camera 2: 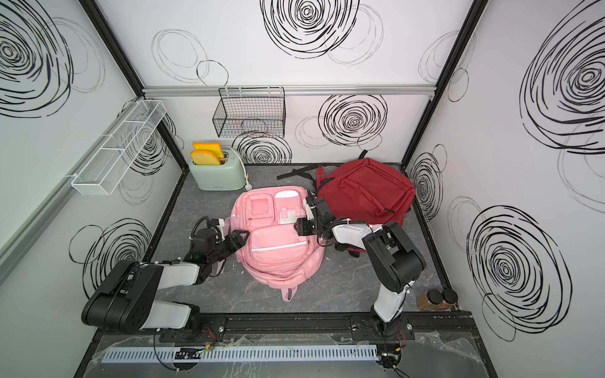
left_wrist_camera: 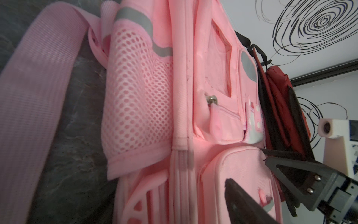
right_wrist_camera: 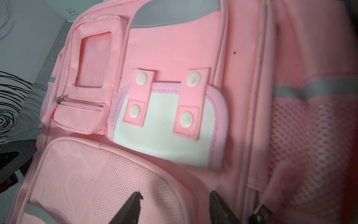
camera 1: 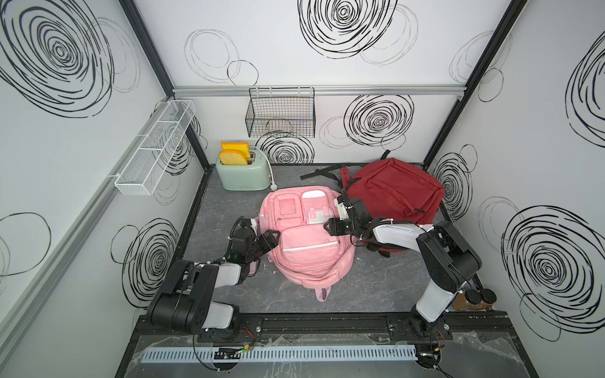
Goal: Zip up the backpack
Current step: Adjust the backpack at the center of the board.
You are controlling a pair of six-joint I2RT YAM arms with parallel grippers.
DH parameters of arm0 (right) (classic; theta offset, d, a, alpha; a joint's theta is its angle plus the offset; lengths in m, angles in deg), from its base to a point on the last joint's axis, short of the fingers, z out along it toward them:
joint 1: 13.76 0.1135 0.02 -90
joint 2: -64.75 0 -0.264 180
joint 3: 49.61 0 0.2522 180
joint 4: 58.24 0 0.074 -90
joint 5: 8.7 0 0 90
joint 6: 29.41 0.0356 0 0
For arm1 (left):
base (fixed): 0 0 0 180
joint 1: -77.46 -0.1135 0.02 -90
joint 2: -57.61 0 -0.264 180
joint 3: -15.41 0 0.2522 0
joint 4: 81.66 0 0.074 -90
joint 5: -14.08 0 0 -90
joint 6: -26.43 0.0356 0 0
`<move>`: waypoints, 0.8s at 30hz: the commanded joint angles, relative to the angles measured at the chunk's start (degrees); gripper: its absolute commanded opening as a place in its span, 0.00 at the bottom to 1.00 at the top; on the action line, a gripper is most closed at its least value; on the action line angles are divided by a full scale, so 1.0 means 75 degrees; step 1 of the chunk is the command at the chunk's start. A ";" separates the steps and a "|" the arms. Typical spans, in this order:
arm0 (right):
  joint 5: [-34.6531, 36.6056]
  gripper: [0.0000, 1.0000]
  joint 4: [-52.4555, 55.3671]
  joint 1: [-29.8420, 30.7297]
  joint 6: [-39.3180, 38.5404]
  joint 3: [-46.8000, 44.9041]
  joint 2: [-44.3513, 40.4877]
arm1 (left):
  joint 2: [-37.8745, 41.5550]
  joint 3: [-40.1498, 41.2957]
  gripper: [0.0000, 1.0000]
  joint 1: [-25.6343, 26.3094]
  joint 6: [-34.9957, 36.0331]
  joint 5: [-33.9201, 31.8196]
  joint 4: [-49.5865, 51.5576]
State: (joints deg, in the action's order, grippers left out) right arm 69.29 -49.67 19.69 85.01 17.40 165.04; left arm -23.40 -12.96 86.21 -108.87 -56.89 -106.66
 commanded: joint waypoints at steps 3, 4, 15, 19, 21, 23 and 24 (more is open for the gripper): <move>-0.0137 0.59 0.0083 -0.0018 0.0048 -0.0008 0.0377 | -0.0052 -0.0199 0.64 0.0131 -0.0007 0.0076 -0.0467; -0.0156 0.59 0.0075 0.0003 0.0048 0.0007 0.0402 | -0.0064 -0.0202 0.58 0.0125 -0.0007 0.0088 -0.0479; -0.0479 0.59 0.0115 0.0110 -0.0113 0.0149 0.0613 | -0.0227 -0.0281 0.05 0.0173 0.0059 0.0254 -0.0527; -0.0621 0.59 0.0206 0.0113 -0.0218 0.0243 0.0701 | 0.0086 -0.0303 0.00 0.0157 0.0179 0.0115 -0.0199; -0.0666 0.59 0.0232 0.0116 -0.0239 0.0277 0.0714 | 0.0328 -0.0307 0.00 0.0125 0.0224 0.0037 -0.0007; -0.0756 0.59 0.0218 0.0126 -0.0242 0.0290 0.0736 | 0.0591 -0.0297 0.00 0.0110 0.0262 -0.0056 0.0228; -0.0787 0.59 0.0223 0.0128 -0.0245 0.0301 0.0761 | 0.0711 -0.0274 0.00 0.0107 0.0262 -0.0112 0.0313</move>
State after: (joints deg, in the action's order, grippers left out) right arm 64.59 -50.91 20.19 83.87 19.32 168.51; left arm -21.28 -13.71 86.78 -108.08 -57.24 -103.23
